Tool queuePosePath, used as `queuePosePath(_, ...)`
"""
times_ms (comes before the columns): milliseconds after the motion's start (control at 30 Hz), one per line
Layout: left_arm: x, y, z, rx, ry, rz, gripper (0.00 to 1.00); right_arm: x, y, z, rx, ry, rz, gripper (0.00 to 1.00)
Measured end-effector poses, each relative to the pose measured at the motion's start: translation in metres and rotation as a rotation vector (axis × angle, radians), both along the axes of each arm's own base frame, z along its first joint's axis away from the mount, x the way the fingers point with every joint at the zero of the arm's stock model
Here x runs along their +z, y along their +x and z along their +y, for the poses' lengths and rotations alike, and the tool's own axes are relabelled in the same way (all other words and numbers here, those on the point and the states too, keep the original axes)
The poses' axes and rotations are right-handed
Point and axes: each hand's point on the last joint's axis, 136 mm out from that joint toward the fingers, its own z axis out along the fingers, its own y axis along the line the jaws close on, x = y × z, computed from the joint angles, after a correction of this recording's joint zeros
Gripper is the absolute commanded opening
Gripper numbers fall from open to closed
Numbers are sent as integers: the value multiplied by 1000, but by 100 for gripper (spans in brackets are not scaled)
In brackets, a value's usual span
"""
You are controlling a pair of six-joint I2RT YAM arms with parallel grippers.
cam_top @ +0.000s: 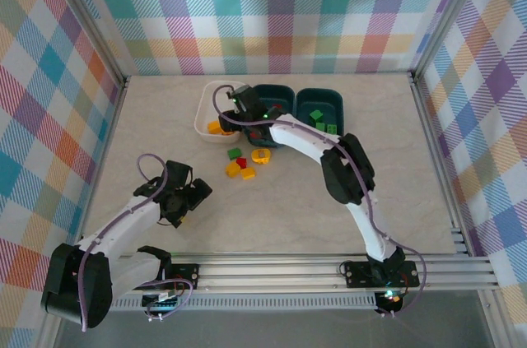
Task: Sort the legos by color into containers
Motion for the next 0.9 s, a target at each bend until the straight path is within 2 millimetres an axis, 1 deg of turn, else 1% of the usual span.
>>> queuePosePath(67,0,0,-2,-13,-10,2,100,0,9,6,7,-9,-5,64)
queuePosePath(133,0,0,-4,-23,-18,0,100,1,14,11,17,-19,-9,73)
queuePosePath(267,1,0,-7,-35,-28,0,100,8,23,16,24,-34,-19,78)
queuePosePath(367,1,0,-8,-41,-33,-1,100,6,21,12,23,-55,-18,79)
queuePosePath(433,1,-1,-8,-44,-34,-1,100,-1,15,5,23,-77,-4,78)
queuePosePath(533,1,0,-8,-44,-31,-4,100,-9,-5,-14,15,-119,24,77)
queuePosePath(600,2,0,-6,-39,-23,-11,100,-8,-24,-26,15,-128,32,76)
queuePosePath(667,4,2,-2,-19,-7,-23,100,-3,-50,-35,20,-131,35,74)
queuePosePath(733,3,1,3,5,10,-31,100,1,-77,-33,45,-137,29,73)
queuePosePath(800,0,-1,7,27,22,-28,100,-1,-99,-24,80,-144,22,72)
queuePosePath(900,-3,-4,11,45,33,-18,100,-19,-127,-10,131,-178,32,70)
